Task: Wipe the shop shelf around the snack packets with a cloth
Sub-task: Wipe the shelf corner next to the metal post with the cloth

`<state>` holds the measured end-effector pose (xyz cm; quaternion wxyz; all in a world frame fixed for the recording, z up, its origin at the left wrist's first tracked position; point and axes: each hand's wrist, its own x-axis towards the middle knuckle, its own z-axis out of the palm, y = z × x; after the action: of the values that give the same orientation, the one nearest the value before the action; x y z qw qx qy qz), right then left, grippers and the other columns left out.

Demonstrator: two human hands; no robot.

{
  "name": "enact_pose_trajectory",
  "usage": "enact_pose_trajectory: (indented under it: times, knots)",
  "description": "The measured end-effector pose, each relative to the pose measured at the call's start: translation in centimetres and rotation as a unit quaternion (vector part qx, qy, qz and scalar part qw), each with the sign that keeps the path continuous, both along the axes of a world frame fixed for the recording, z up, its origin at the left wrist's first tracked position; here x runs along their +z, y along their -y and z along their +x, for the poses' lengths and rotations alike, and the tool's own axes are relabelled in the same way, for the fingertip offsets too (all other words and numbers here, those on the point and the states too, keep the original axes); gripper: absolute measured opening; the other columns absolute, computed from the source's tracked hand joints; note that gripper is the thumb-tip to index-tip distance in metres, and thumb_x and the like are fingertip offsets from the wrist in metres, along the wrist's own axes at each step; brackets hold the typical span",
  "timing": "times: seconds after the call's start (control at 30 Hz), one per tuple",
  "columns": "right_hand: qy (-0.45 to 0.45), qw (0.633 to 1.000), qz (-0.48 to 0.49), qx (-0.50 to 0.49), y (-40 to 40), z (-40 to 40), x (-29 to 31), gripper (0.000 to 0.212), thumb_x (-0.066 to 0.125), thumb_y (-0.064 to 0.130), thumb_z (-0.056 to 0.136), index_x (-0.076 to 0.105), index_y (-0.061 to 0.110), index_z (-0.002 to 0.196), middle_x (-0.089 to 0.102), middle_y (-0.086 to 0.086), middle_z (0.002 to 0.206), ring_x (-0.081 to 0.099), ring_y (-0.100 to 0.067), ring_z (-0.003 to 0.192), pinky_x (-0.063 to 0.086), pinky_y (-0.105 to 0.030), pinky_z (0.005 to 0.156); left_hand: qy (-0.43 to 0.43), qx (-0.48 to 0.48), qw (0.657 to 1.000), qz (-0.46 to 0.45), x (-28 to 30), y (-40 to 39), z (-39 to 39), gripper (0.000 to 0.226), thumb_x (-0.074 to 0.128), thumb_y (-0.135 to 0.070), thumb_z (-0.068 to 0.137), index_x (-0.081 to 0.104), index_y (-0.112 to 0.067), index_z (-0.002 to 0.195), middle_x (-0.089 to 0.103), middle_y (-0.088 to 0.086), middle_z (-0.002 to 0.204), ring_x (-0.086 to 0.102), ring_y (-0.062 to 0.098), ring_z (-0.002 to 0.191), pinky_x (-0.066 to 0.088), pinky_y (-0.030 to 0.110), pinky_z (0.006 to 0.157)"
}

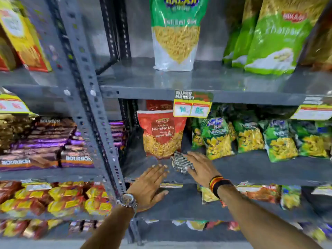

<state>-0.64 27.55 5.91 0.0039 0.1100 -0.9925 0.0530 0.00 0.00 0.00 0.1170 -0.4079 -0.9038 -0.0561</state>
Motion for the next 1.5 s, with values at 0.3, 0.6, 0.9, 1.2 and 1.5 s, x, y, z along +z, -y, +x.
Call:
enact_pose_trajectory:
  times: [0.3,0.6,0.9,1.2,1.5]
  knots:
    - [-0.061,0.998,0.025,0.006,-1.9,-0.8,-3.4,0.055,0.031,0.057,0.093,0.037,0.034,0.143,0.046,-0.003,0.141,0.048,-0.029,0.121,0.04,-0.047,0.098,0.004,0.003,1.0,-0.018,-4.1,-2.4,-4.4,0.067,0.035,-0.05,0.105,0.042,-0.003,0.153,0.044,0.014,0.159,0.041,0.031,0.147,0.025,0.044,0.12]
    - [-0.048,0.993,-0.021,0.11,-3.0,-3.5,-6.3,0.046,0.03,0.053,0.099,0.029,0.047,0.145,0.035,0.011,0.152,0.039,-0.018,0.132,0.037,-0.041,0.1,-0.025,0.024,0.999,0.01,-5.9,-2.9,-5.4,0.062,0.025,-0.046,0.11,0.039,-0.006,0.155,0.04,0.01,0.161,0.037,0.025,0.15,0.03,0.044,0.123]
    - [0.038,0.98,-0.192,0.045,-1.4,1.3,-2.1,0.04,0.045,0.029,0.099,0.043,0.04,0.138,0.049,0.005,0.13,0.048,-0.022,0.122,0.042,-0.037,0.103,-0.003,0.033,0.999,-0.043,-0.7,-1.6,-2.2,0.064,0.024,-0.048,0.108,0.033,-0.008,0.158,0.036,0.011,0.163,0.029,0.028,0.153,0.018,0.043,0.122]
    - [0.01,0.91,-0.382,0.159,4.5,9.4,14.4,0.038,0.049,0.035,0.1,0.044,0.048,0.136,0.048,0.011,0.14,0.04,0.0,0.134,0.034,-0.02,0.109,-0.118,-0.011,0.992,0.042,16.2,7.3,4.5,0.056,0.035,-0.04,0.107,0.046,-0.007,0.152,0.04,0.01,0.161,0.033,0.029,0.151,0.032,0.052,0.12]
    - [-0.151,0.889,-0.371,0.221,11.0,6.6,31.0,0.037,0.053,0.029,0.098,0.05,0.04,0.133,0.056,0.01,0.131,0.053,-0.008,0.123,0.044,-0.033,0.105,-0.345,0.024,0.937,0.046,37.3,13.1,1.6,0.055,0.04,-0.035,0.105,0.045,-0.007,0.152,0.037,0.013,0.162,0.029,0.032,0.153,0.024,0.053,0.124]
